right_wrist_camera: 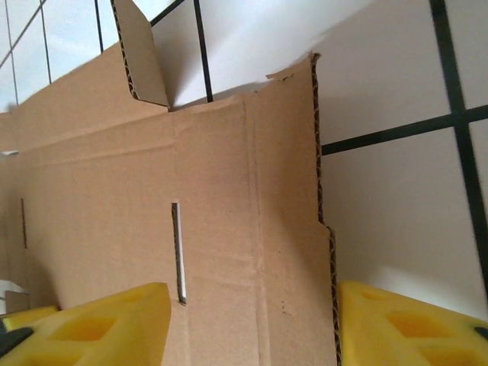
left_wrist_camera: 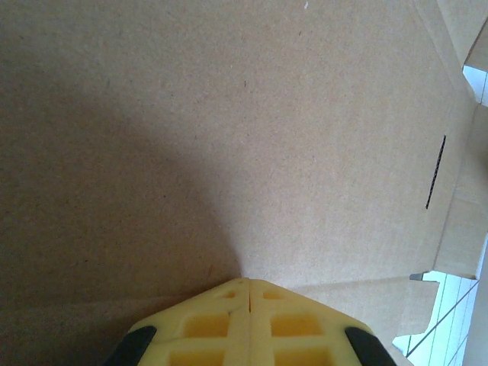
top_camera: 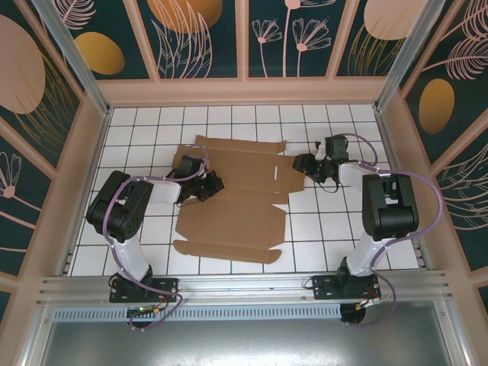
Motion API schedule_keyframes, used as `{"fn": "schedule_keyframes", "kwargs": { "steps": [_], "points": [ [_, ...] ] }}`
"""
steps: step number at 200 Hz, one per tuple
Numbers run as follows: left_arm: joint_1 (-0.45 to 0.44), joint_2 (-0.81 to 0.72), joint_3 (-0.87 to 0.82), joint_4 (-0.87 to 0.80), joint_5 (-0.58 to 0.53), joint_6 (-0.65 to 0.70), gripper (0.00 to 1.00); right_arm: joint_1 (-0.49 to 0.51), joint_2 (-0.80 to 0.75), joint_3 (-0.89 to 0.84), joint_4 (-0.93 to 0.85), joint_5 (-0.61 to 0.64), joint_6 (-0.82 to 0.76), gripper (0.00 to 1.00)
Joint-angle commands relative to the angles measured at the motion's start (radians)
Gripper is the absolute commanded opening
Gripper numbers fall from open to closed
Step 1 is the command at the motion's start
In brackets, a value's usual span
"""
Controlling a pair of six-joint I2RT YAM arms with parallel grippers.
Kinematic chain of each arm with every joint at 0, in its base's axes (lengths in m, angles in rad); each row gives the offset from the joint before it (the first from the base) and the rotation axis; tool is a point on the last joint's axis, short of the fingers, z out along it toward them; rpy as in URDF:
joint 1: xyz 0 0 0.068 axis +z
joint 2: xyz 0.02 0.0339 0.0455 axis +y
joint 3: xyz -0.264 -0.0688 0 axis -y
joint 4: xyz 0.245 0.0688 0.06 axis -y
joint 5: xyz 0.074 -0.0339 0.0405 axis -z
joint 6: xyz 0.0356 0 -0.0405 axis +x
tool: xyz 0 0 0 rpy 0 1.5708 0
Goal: Fold the paper box
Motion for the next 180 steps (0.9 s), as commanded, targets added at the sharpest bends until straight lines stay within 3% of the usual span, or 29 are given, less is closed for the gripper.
{"fn": "schedule_keyframes", "kwargs": {
  "steps": [1, 38, 60, 101, 144, 180],
  "points": [
    [0.007, 0.033, 0.013, -0.017, -0.024, 0.005, 0.0, 0.004, 0.037, -0.017, 0.064, -0.102, 0.046, 0.47],
    [0.006, 0.036, 0.013, -0.021, -0.026, 0.006, 0.0, 0.037, 0.028, -0.013, 0.06, -0.083, 0.04, 0.38],
    [0.006, 0.038, 0.013, -0.02, -0.023, 0.007, 0.0, 0.08, 0.045, 0.036, -0.015, -0.006, -0.009, 0.27],
    [0.006, 0.043, 0.016, -0.023, -0.025, 0.007, 0.0, 0.162, 0.062, 0.114, -0.087, 0.086, -0.051, 0.2],
    [0.007, 0.054, 0.023, -0.031, -0.024, 0.011, 0.0, 0.25, 0.076, 0.223, -0.176, 0.193, -0.062, 0.22],
    [0.007, 0.058, 0.026, -0.034, -0.026, 0.011, 0.0, 0.336, 0.156, 0.346, -0.272, 0.288, -0.067, 0.41]
  ]
}}
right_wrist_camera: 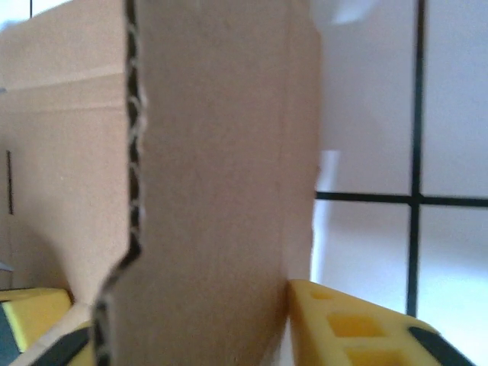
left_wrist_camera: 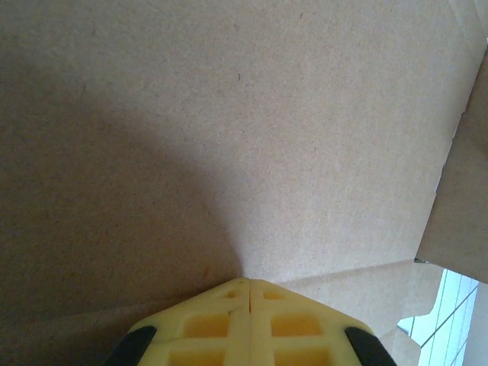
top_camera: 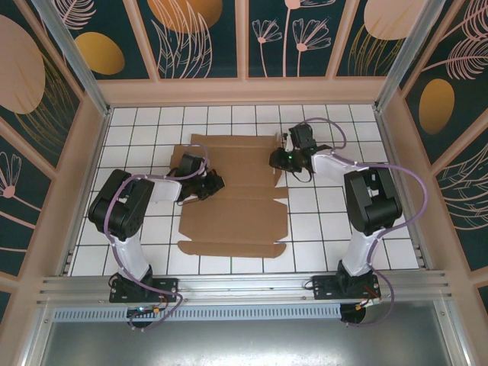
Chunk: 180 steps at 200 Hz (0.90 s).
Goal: Fold the paper box
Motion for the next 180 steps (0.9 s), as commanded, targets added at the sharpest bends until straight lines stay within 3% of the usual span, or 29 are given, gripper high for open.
{"fn": "schedule_keyframes", "kwargs": {
  "steps": [1, 31, 78, 131, 180],
  "points": [
    [0.004, 0.039, 0.004, -0.034, -0.026, 0.01, 0.0, 0.067, 0.059, 0.08, -0.088, 0.076, -0.013, 0.42],
    [0.004, 0.041, 0.004, -0.034, -0.026, 0.011, 0.0, 0.133, 0.145, 0.154, -0.129, 0.157, -0.019, 0.53],
    [0.003, 0.041, 0.004, -0.034, -0.026, 0.01, 0.0, 0.186, 0.23, 0.22, -0.134, 0.182, -0.015, 0.68],
    [0.003, 0.034, 0.007, -0.042, -0.03, 0.014, 0.0, 0.185, 0.212, 0.24, -0.157, 0.199, -0.049, 0.76],
    [0.003, 0.023, 0.013, -0.065, -0.049, 0.026, 0.0, 0.134, 0.097, 0.185, -0.172, 0.253, -0.078, 0.75]
  ]
}}
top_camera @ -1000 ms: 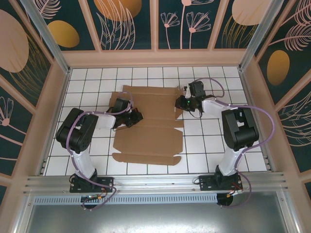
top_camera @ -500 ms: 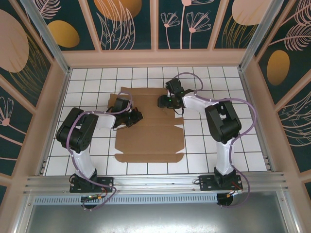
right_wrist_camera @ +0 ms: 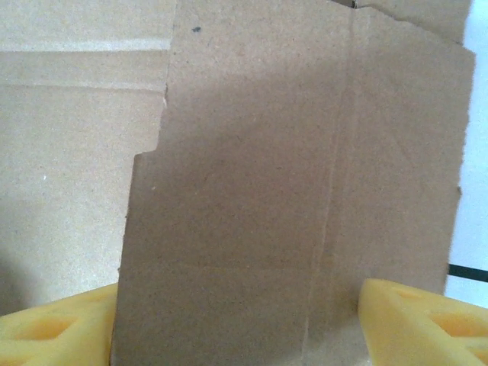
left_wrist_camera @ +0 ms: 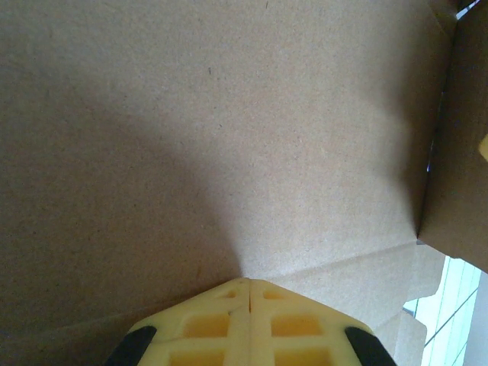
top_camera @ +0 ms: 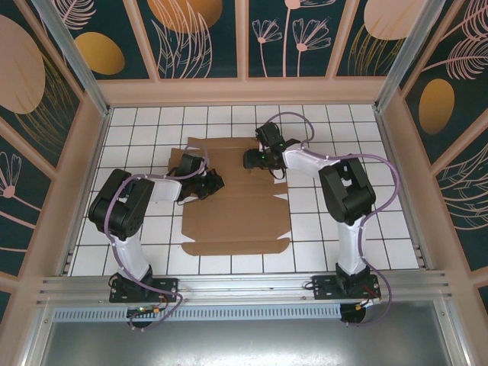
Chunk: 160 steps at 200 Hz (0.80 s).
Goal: Fold the paper box
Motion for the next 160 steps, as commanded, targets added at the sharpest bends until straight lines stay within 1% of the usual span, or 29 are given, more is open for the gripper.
{"fn": "schedule_keyframes", "kwargs": {
  "steps": [1, 41, 58, 76, 86, 111, 122, 128, 131, 148, 160],
  "points": [
    [0.002, 0.02, 0.008, -0.064, -0.045, 0.026, 0.0, -0.037, -0.079, -0.04, -0.065, 0.032, -0.028, 0.75],
    [0.002, 0.018, 0.018, -0.077, -0.055, 0.033, 0.0, -0.087, -0.154, -0.083, -0.078, 0.032, -0.061, 0.74],
    [0.002, 0.016, 0.018, -0.081, -0.061, 0.036, 0.0, -0.102, -0.179, -0.112, -0.076, 0.039, -0.076, 0.69],
    [0.002, 0.019, 0.02, -0.082, -0.063, 0.038, 0.0, -0.113, -0.189, -0.137, -0.073, 0.077, -0.103, 0.58],
    [0.002, 0.021, 0.02, -0.082, -0.062, 0.036, 0.0, -0.117, -0.182, -0.142, -0.073, 0.108, -0.117, 0.49],
    [0.002, 0.027, 0.021, -0.077, -0.056, 0.035, 0.0, -0.113, -0.131, -0.131, -0.081, 0.142, -0.141, 0.28],
    [0.002, 0.027, 0.021, -0.077, -0.055, 0.036, 0.0, -0.101, -0.104, -0.123, -0.085, 0.195, -0.154, 0.18],
    [0.002, 0.028, 0.021, -0.077, -0.056, 0.036, 0.0, -0.094, -0.091, -0.114, -0.09, 0.226, -0.161, 0.16],
    [0.002, 0.028, 0.021, -0.077, -0.056, 0.036, 0.0, -0.086, -0.079, -0.111, -0.095, 0.253, -0.168, 0.14],
    [0.002, 0.028, 0.018, -0.077, -0.056, 0.036, 0.0, -0.055, -0.021, -0.077, -0.126, 0.38, -0.192, 0.13],
    [0.001, 0.028, 0.018, -0.077, -0.057, 0.036, 0.0, -0.023, 0.026, -0.05, -0.147, 0.486, -0.212, 0.14]
  ]
}}
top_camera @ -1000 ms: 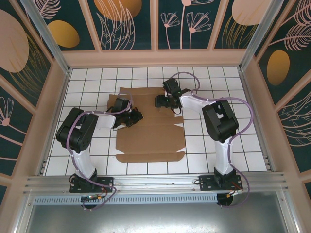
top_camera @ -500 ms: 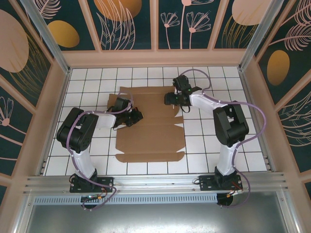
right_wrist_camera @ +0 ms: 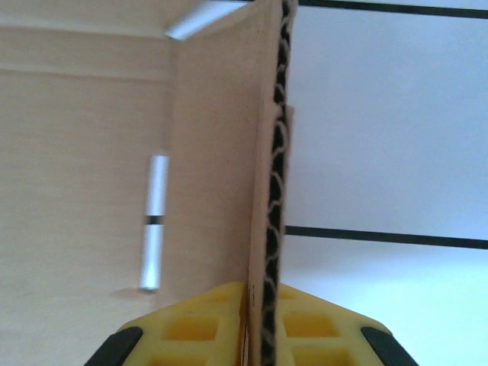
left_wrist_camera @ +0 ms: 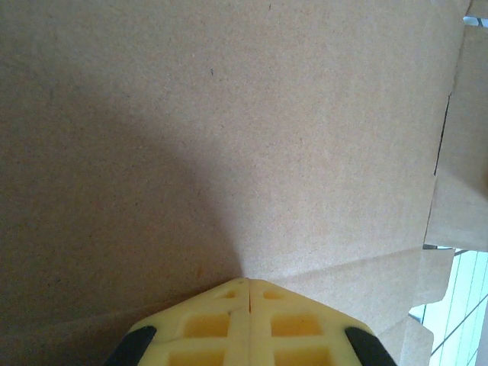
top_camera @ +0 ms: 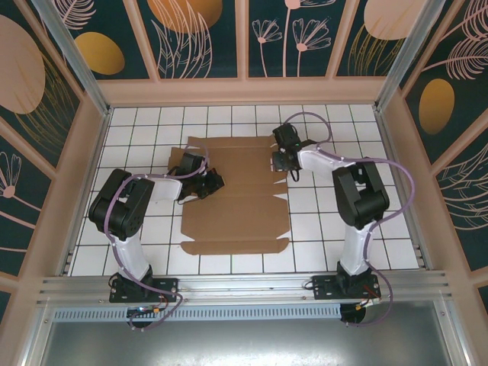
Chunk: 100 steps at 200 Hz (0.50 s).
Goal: Fold the paper box
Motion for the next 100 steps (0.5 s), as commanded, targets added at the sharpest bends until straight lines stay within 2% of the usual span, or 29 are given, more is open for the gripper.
{"fn": "schedule_keyframes", "kwargs": {
  "steps": [1, 26, 79, 100],
  "points": [
    [0.001, 0.028, 0.003, -0.051, -0.033, 0.025, 0.0, 0.063, 0.095, 0.051, -0.068, 0.223, -0.056, 0.14],
    [0.002, 0.028, 0.002, -0.048, -0.03, 0.022, 0.0, 0.125, 0.187, 0.108, -0.096, 0.374, -0.079, 0.19],
    [0.002, 0.033, -0.002, -0.038, -0.021, 0.013, 0.0, 0.185, 0.27, 0.182, -0.118, 0.439, -0.113, 0.31],
    [0.002, 0.028, -0.003, -0.035, -0.021, 0.011, 0.0, 0.175, 0.216, 0.166, -0.103, 0.414, -0.092, 0.35]
  ]
}}
